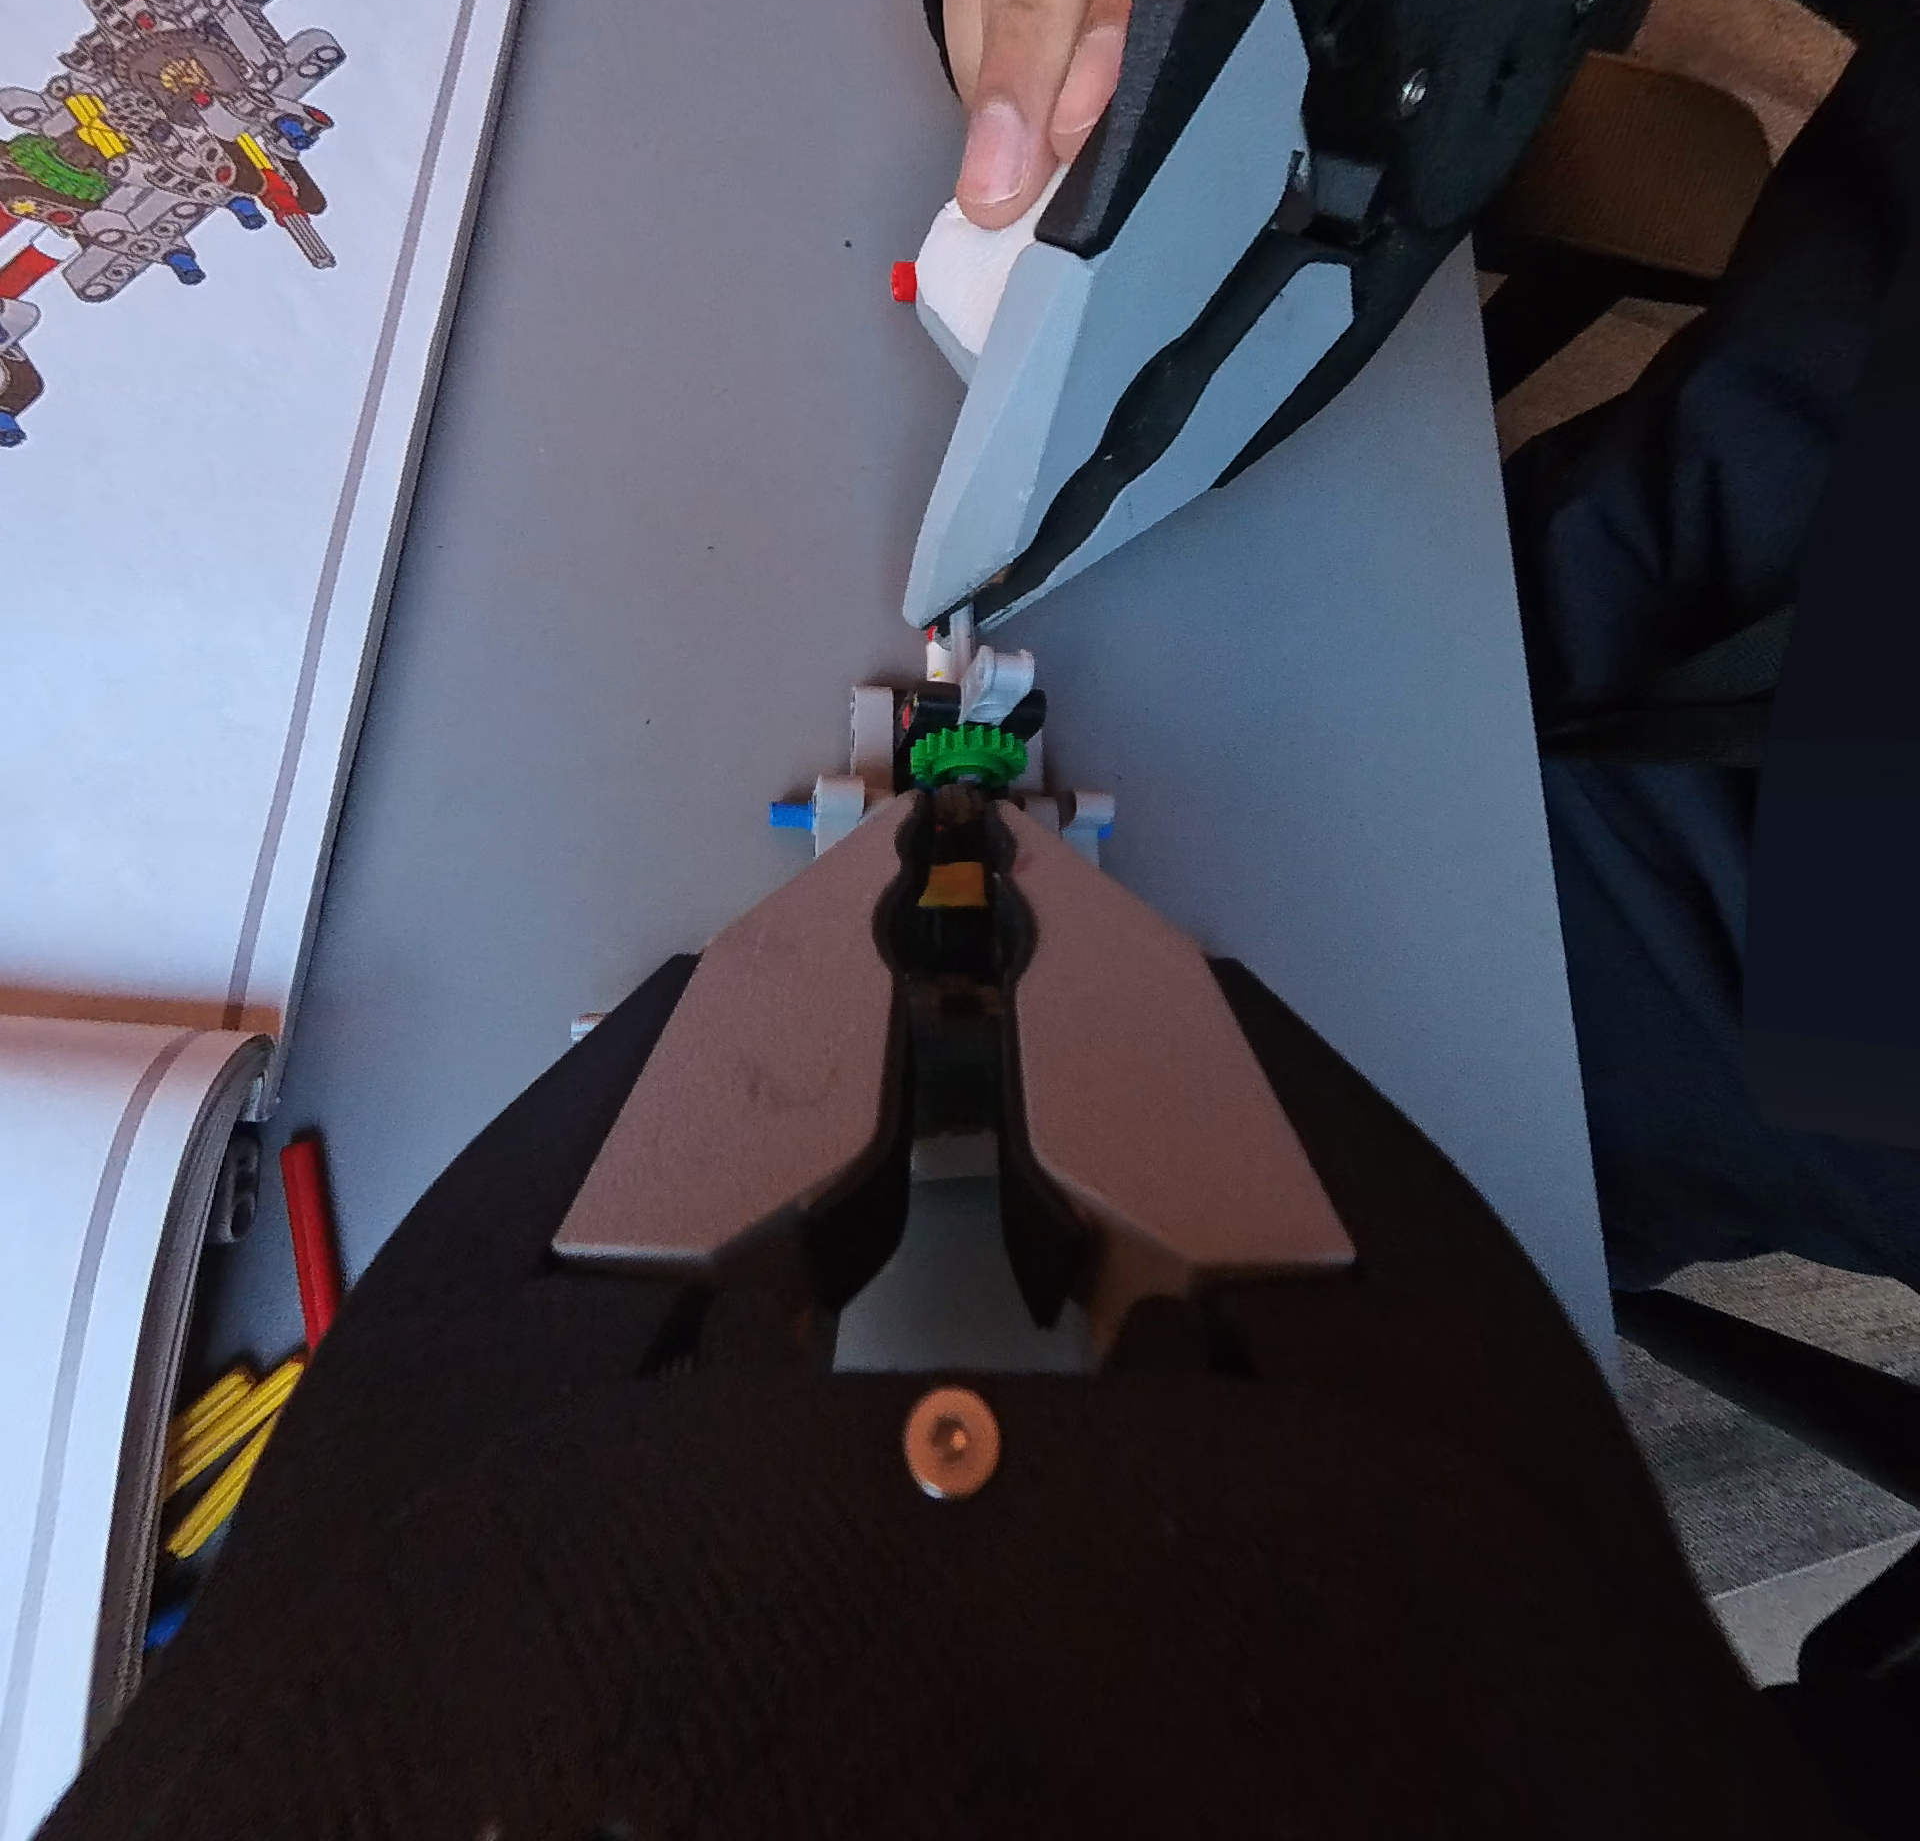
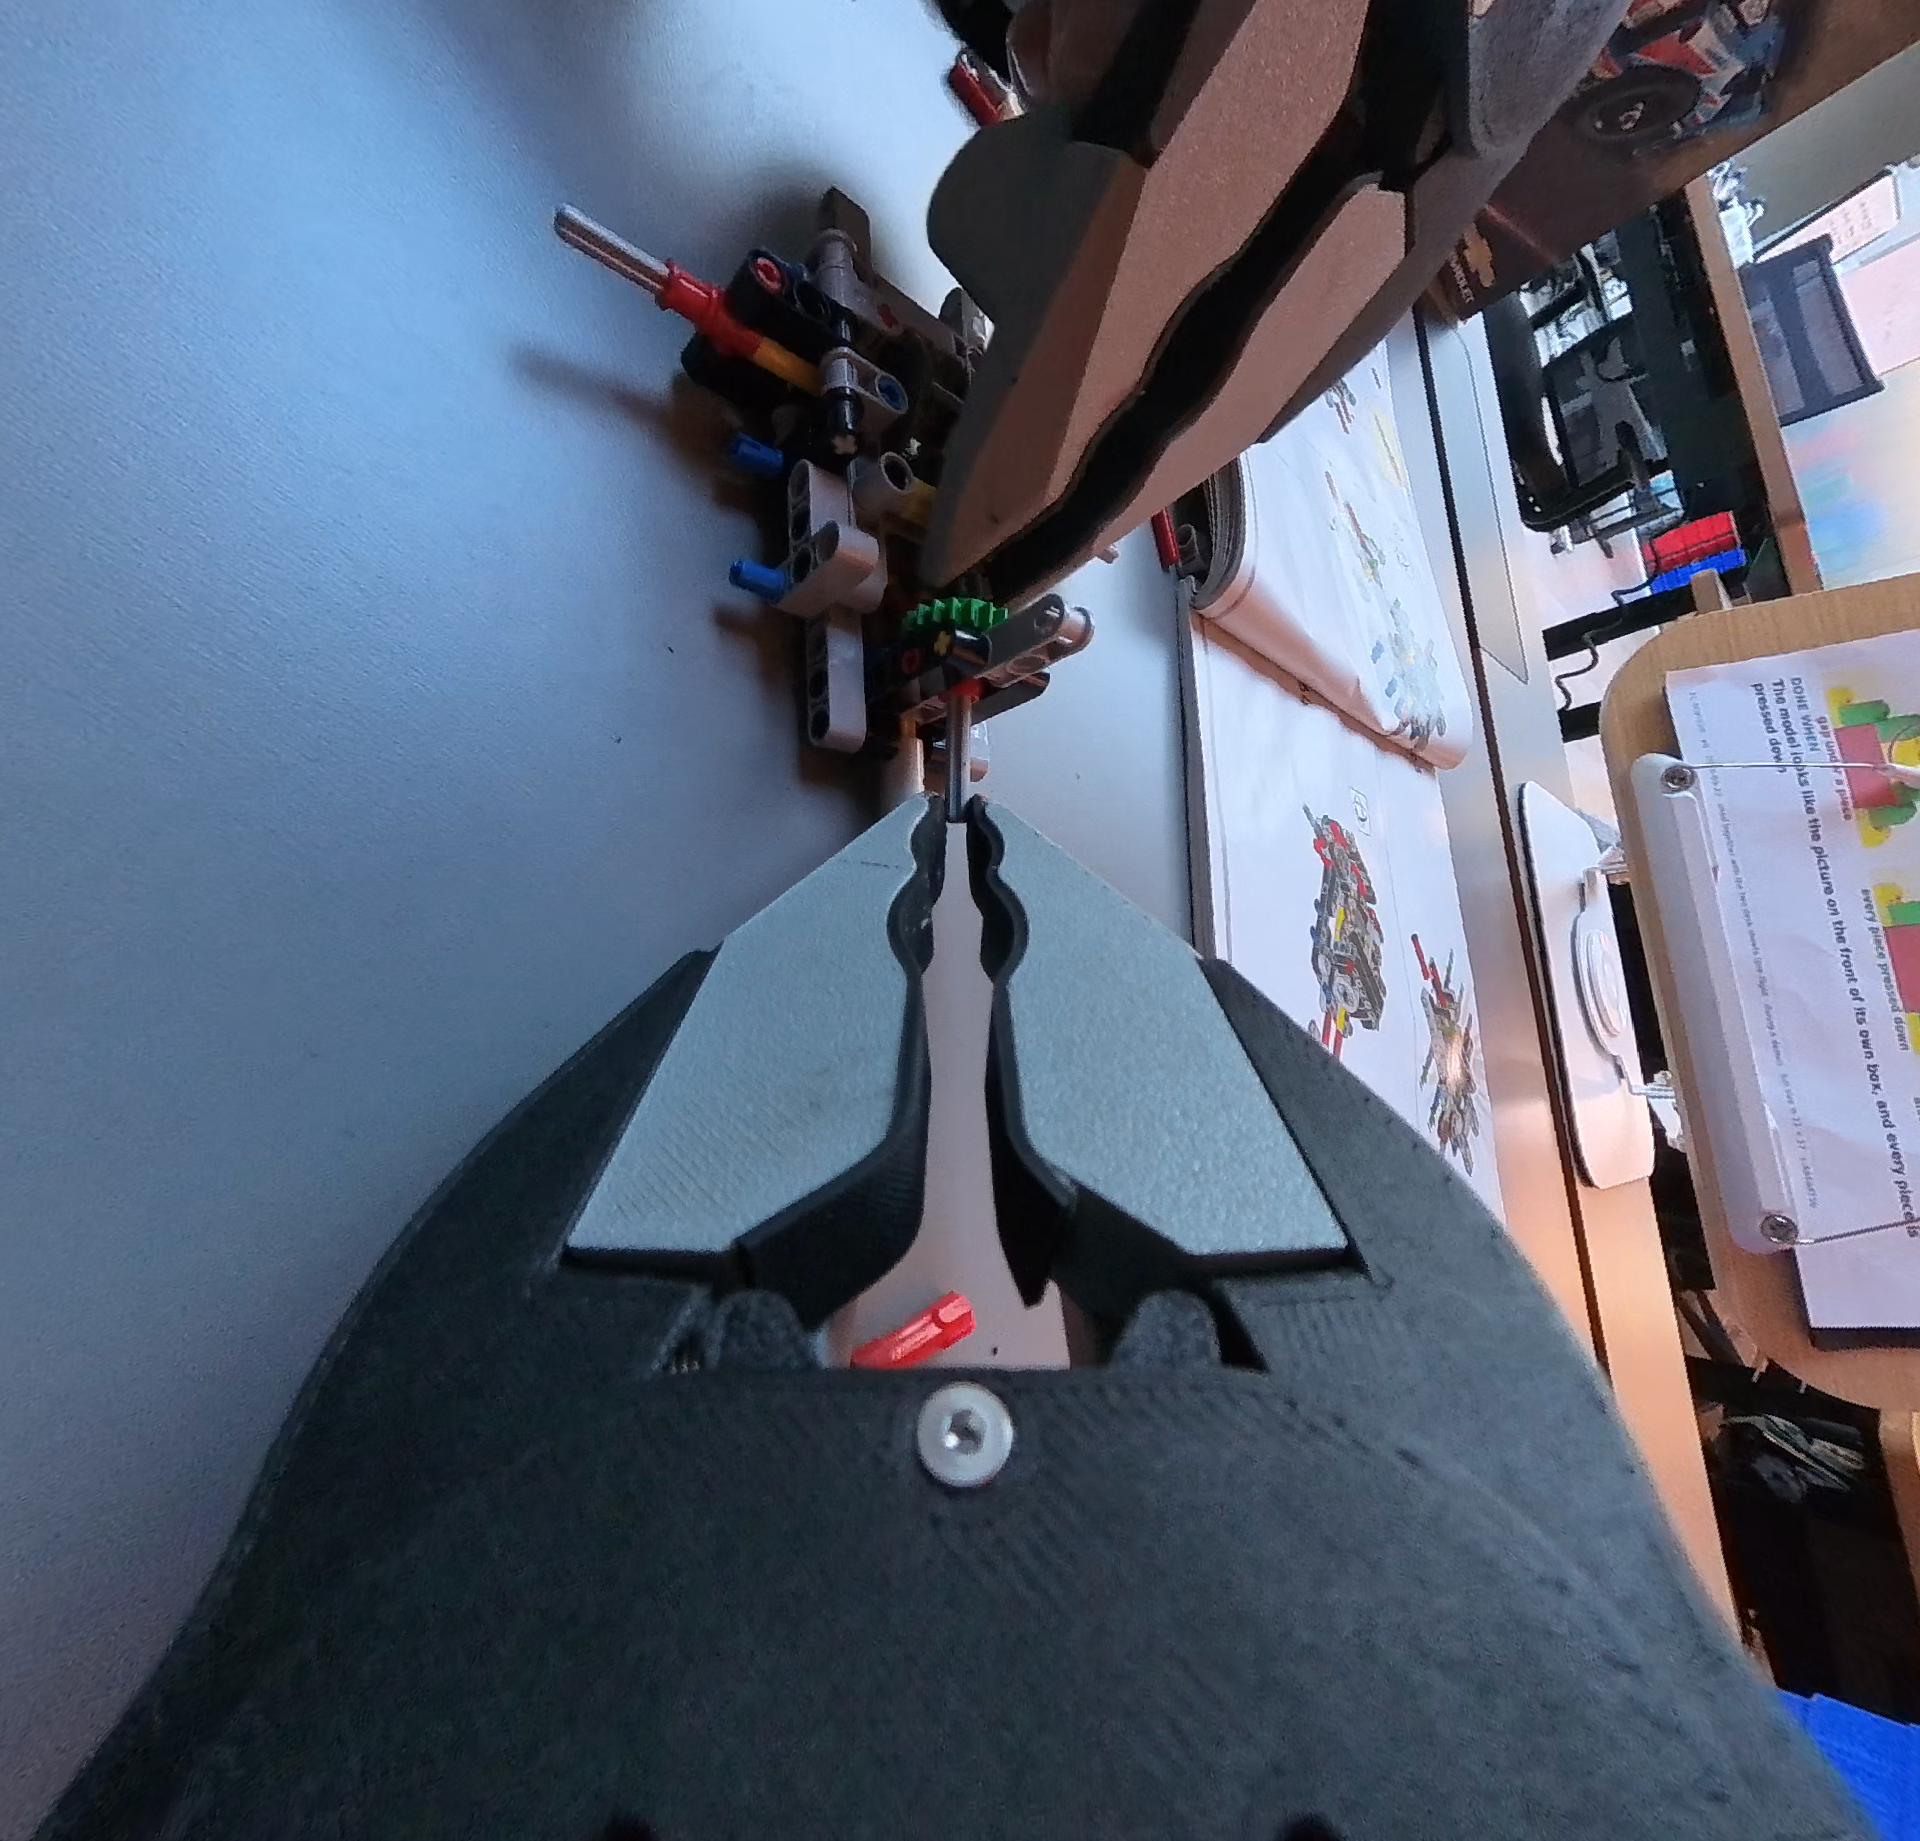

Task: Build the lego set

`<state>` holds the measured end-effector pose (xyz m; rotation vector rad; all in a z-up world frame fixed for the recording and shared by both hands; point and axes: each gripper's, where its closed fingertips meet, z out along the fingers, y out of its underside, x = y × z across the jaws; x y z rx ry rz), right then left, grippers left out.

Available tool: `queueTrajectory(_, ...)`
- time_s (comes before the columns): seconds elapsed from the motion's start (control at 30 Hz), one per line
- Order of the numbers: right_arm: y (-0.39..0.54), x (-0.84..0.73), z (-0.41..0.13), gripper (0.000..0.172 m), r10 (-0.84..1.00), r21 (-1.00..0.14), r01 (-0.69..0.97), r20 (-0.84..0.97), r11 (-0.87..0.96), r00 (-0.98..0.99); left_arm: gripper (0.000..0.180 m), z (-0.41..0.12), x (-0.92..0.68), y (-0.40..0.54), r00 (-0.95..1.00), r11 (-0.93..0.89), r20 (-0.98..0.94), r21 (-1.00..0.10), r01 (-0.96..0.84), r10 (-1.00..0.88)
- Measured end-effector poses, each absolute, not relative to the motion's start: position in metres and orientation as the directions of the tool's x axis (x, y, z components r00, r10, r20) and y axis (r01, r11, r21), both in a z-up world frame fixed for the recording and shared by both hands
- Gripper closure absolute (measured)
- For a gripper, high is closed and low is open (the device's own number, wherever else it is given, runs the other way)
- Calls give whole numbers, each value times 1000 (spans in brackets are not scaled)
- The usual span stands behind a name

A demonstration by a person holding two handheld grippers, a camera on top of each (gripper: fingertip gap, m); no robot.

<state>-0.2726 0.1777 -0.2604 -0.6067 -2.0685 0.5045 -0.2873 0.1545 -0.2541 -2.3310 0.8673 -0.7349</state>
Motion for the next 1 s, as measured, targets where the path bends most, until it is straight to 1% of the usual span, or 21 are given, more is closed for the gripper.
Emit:
queueTrajectory(0.57, 177, -272, -260, 172, 577, -543, 223, 665, 810, -474, 175, -255, -285, 151, 638, -642, 288, -633, -433, -715)
queueTrajectory(0.73, 177, -274, -258, 172, 539, -503, 209, 710, 839, -453, 175, -254, -286, 151, 641, -664, 317, -620, -418, -699)
queueTrajectory(1.0, 176, -276, -258, 172, 434, -403, 166, 794, 900, -424, 175, -254, -289, 149, 650, -689, 336, -593, -416, -682)
